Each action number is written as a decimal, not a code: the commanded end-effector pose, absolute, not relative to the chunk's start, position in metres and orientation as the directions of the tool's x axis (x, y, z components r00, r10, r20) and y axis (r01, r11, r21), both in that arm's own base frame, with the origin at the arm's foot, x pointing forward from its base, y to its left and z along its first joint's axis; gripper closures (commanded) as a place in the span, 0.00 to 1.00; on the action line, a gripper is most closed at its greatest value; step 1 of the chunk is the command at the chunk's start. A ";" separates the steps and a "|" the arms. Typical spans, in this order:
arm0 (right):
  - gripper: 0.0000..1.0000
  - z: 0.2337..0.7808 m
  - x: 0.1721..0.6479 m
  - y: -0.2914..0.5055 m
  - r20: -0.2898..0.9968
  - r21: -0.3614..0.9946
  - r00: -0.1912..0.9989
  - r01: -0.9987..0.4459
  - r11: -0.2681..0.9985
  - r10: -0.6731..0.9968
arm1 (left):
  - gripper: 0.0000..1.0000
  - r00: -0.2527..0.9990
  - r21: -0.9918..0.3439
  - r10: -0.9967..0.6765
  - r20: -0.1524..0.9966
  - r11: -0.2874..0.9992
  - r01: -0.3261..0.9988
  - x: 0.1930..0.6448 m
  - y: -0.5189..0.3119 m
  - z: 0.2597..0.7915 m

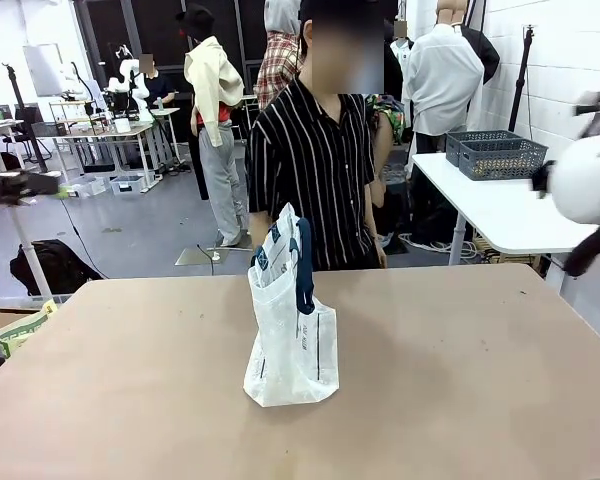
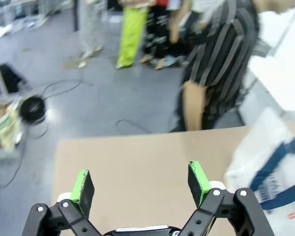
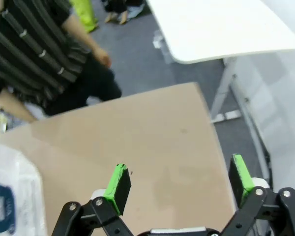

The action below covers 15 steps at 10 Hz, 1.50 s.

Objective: Transfer purchased items from the store into the shopping bag.
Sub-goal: Open the Reusable shopping bag in the center of the table.

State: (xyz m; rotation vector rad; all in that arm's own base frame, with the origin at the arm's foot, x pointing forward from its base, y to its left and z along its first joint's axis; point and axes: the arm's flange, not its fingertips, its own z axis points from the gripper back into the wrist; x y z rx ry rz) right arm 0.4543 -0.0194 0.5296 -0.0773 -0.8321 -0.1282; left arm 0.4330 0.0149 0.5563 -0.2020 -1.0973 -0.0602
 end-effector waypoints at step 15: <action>0.00 0.546 0.433 0.275 0.411 0.180 0.896 -0.260 0.949 0.167 | 0.00 0.570 -0.247 -0.158 0.806 0.786 0.567 0.478 -0.210 0.560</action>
